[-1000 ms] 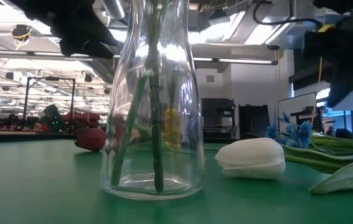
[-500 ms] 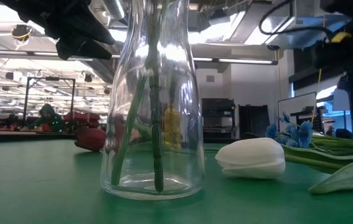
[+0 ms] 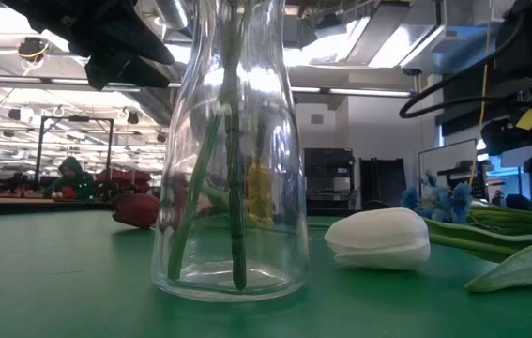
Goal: Sort flowers into vase by color
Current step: Put the blue flowers into the yellow vase
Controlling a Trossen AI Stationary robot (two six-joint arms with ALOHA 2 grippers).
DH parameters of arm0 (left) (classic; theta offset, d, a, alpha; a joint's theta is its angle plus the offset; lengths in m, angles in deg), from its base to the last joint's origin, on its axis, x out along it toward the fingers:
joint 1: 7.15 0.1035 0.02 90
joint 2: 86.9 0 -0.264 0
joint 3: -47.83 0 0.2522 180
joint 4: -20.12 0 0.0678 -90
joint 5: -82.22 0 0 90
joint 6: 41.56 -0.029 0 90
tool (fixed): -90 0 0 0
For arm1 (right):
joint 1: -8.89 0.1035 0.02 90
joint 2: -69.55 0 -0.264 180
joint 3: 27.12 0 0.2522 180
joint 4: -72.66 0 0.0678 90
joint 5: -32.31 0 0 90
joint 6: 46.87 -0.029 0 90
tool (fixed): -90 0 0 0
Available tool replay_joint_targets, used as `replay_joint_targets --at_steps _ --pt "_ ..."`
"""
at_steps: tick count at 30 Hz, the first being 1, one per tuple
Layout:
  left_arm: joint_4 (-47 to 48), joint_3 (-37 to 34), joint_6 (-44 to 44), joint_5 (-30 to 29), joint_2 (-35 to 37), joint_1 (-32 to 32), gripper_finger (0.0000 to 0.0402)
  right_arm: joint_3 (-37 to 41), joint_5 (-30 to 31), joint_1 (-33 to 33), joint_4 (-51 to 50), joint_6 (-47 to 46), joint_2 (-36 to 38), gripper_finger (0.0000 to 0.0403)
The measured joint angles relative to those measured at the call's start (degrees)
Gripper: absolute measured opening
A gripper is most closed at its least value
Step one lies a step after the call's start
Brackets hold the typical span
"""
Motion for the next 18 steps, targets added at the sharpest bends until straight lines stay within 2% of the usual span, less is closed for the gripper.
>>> replay_joint_targets --at_steps 3,6,9,12,13,18 --pt "0.0 0.0 0.0 0.0 0.0 0.0 0.0233 0.1 0.5 0.0 0.7 0.0 -0.3 0.0191" --pt "0.0 0.0 0.0 0.0 0.0 0.0 0.0233 0.0 0.6 0.0 1.4 0.0 -0.4 0.0164" --pt "0.0 0.0 0.0 0.0 0.0 0.0 0.0233 -0.6 2.7 0.0 2.2 1.0 -0.5 0.0106" --pt "0.0 0.0 0.0 0.0 0.0 0.0 0.0233 -1.2 9.9 -0.2 5.1 1.9 -0.6 0.0031" --pt "0.0 0.0 0.0 0.0 0.0 0.0 0.0233 -1.4 11.6 -0.2 5.4 2.2 -0.4 0.0019" --pt "0.0 0.0 -0.1 0.0 0.0 0.0 0.0233 -3.6 15.5 -0.1 4.2 3.1 2.1 0.0035"
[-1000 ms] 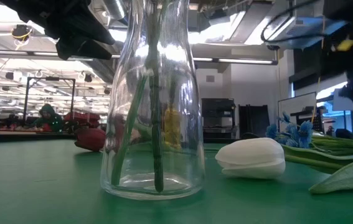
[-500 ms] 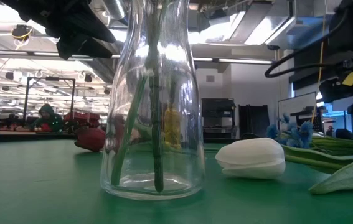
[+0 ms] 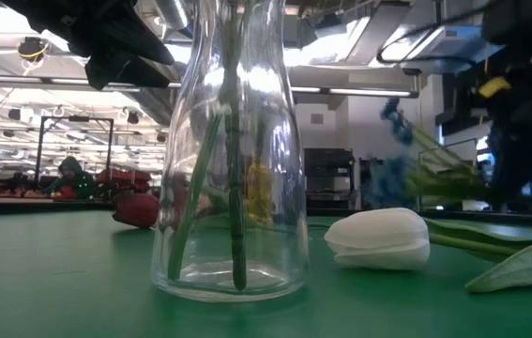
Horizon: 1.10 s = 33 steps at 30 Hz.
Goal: Sort flowers into vase by color
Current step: Put the blue flowers into the yellow vase
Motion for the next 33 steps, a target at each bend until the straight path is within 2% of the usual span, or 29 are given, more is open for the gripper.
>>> replay_joint_targets --at_steps 4,8,12,15,17,20,22,24,31,33 --pt "0.0 0.0 -0.1 0.0 0.0 0.0 0.0233 -3.0 5.3 0.0 -1.5 1.6 4.6 0.0014" --pt "0.0 0.0 -0.2 -0.6 0.0 0.0 0.0233 -6.0 17.1 0.0 2.4 6.3 11.1 0.0016" --pt "-0.3 0.0 -0.3 -0.9 0.0 0.0 0.0233 -6.0 27.3 0.0 18.2 18.8 18.3 0.0011" --pt "-0.7 0.0 -0.5 -1.0 0.0 0.0 0.0233 -3.3 29.7 -1.2 37.0 32.5 21.9 0.0008" --pt "-1.8 0.0 -1.1 -1.0 0.0 0.0 0.0233 -0.9 25.1 -3.7 50.1 40.9 22.7 0.0010" --pt "-4.1 0.0 -2.9 -1.0 0.0 0.0 0.0233 2.7 11.2 -9.5 66.1 49.0 22.4 0.0011" --pt "-6.1 0.0 -4.6 -1.1 0.0 0.0 0.0233 4.2 1.0 -14.7 74.1 50.3 20.9 0.0008" --pt "-8.3 0.0 -6.5 -1.5 0.0 0.0 0.0233 5.5 -6.7 -20.0 79.0 51.2 18.8 0.0007" --pt "-9.8 0.0 -10.1 -5.9 0.0 1.6 0.0233 6.1 -25.0 -35.3 99.0 49.0 5.2 0.0007" --pt "-8.8 0.0 -10.1 -7.3 0.0 3.3 0.0233 6.1 -28.5 -38.4 105.0 48.3 0.6 0.0007"
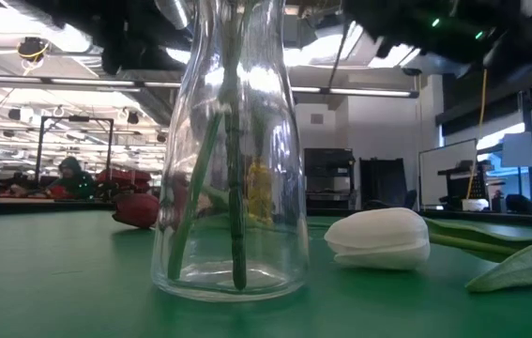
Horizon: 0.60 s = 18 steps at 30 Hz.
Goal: Sort flowers into vase by color
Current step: Put the blue flowers into the yellow vase
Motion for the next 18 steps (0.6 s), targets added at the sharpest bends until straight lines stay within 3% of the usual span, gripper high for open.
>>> replay_joint_targets --at_steps 5,12,18 --pt "1.4 0.0 -1.1 -0.1 0.0 8.1 0.0233 -2.0 -5.5 -7.0 8.7 -1.5 -11.4 0.0007" --pt "-1.0 0.0 -5.2 17.1 0.0 23.2 0.0233 -11.2 -16.3 -12.1 9.8 -6.0 -23.2 0.0007" --pt "-3.5 0.0 -7.1 23.8 0.0 30.3 0.0233 -16.6 -19.7 -13.1 9.6 -5.4 -27.9 0.0007"
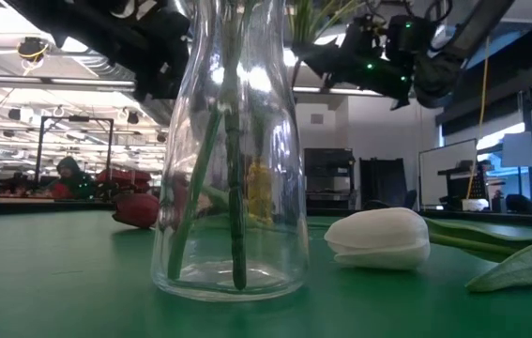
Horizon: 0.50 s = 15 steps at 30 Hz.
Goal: Sort flowers into vase by color
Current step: Put the blue flowers into the yellow vase
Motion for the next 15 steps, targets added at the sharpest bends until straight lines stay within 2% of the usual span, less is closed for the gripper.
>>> replay_joint_targets --at_steps 15 --pt "-0.2 0.0 -1.1 1.2 0.0 1.3 0.0233 -6.1 -1.4 -0.7 0.2 3.8 -8.7 0.0007"
